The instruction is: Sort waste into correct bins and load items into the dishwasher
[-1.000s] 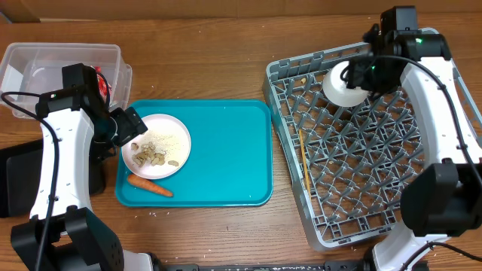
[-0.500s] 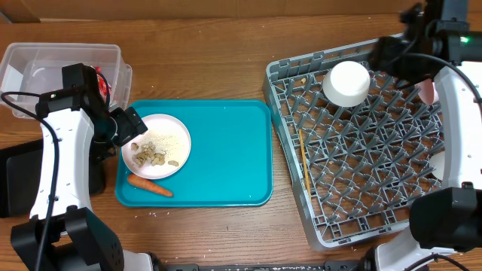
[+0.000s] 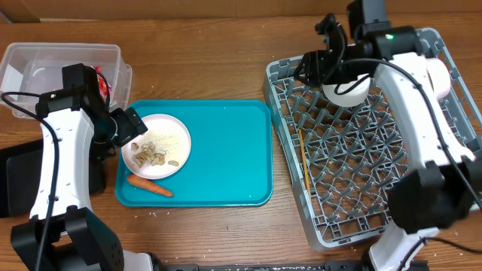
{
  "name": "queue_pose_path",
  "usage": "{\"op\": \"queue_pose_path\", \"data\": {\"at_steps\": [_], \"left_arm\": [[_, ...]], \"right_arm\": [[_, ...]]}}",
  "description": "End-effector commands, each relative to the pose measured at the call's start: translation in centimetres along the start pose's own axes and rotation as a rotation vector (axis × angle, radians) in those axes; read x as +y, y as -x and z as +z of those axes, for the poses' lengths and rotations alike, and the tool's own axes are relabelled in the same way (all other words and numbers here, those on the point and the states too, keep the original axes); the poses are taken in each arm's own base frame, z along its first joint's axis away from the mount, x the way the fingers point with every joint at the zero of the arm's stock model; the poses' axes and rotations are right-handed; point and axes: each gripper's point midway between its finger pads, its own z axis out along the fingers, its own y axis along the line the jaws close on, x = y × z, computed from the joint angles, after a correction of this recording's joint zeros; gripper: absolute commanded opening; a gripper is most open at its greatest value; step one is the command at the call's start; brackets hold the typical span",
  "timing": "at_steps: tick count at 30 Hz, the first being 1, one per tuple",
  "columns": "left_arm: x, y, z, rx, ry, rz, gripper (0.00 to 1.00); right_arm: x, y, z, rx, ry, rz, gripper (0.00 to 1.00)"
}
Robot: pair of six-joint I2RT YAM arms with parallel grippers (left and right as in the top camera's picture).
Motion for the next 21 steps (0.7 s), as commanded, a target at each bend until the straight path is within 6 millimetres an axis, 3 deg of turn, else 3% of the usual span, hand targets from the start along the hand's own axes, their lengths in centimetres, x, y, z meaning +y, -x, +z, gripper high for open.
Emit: {"op": "queue_pose_path", "data": {"at_steps": [1, 7, 12, 18, 21], "left_arm": [[0.2, -0.1, -0.4, -0.014, 0.008, 0.024, 0.96], [0.2, -0.1, -0.4, -0.014, 0.008, 0.025, 0.96], [0.2, -0.1, -0.4, -0.014, 0.008, 0.025, 0.96], [0.2, -0.1, -0.4, -0.014, 0.008, 0.025, 0.96], [0.2, -0.1, -0.4, -0.014, 0.008, 0.025, 0.96]], "right_arm": [[-3.4, 0.0, 1.5, 0.025, -0.133, 0.052, 0.65], [-8.8, -1.5, 1.0, 0.076, -0.380, 0.138, 0.68], [-11.5, -2.9, -0.5, 0.096, -0.494, 0.267, 0.65], [-11.3, -3.1, -1.6, 0.081, -0.501, 0.315, 0.66], [-11.0, -1.8, -3.8, -0.014, -0.524, 0.336, 0.67]]}}
